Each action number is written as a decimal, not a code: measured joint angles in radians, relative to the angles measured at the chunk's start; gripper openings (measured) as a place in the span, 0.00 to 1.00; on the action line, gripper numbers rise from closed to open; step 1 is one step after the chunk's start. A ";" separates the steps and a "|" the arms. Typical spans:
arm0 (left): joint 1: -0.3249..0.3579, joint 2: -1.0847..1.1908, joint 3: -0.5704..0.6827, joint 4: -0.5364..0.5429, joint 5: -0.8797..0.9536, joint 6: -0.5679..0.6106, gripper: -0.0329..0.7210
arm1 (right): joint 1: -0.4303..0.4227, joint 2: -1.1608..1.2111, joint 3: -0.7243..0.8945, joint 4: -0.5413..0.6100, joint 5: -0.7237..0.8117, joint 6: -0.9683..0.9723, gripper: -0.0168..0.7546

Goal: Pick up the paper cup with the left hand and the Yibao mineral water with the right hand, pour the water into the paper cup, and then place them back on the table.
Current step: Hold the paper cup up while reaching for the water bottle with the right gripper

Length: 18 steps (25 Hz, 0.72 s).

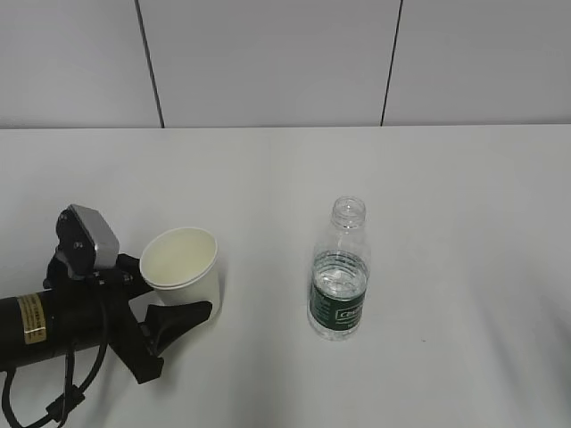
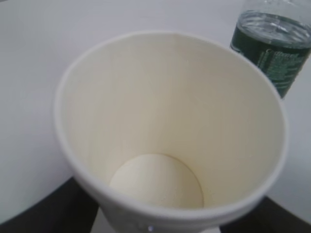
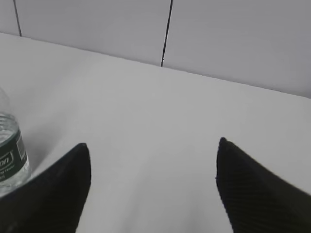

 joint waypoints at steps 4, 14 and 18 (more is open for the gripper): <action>0.000 0.000 0.000 -0.007 0.000 0.000 0.68 | 0.000 0.102 -0.002 -0.111 -0.026 0.071 0.79; 0.000 0.000 0.000 -0.014 0.000 0.000 0.68 | 0.000 0.538 -0.074 -0.477 -0.325 0.369 0.79; 0.000 0.000 0.000 -0.015 0.000 0.000 0.68 | 0.000 0.696 -0.082 -0.637 -0.525 0.453 0.79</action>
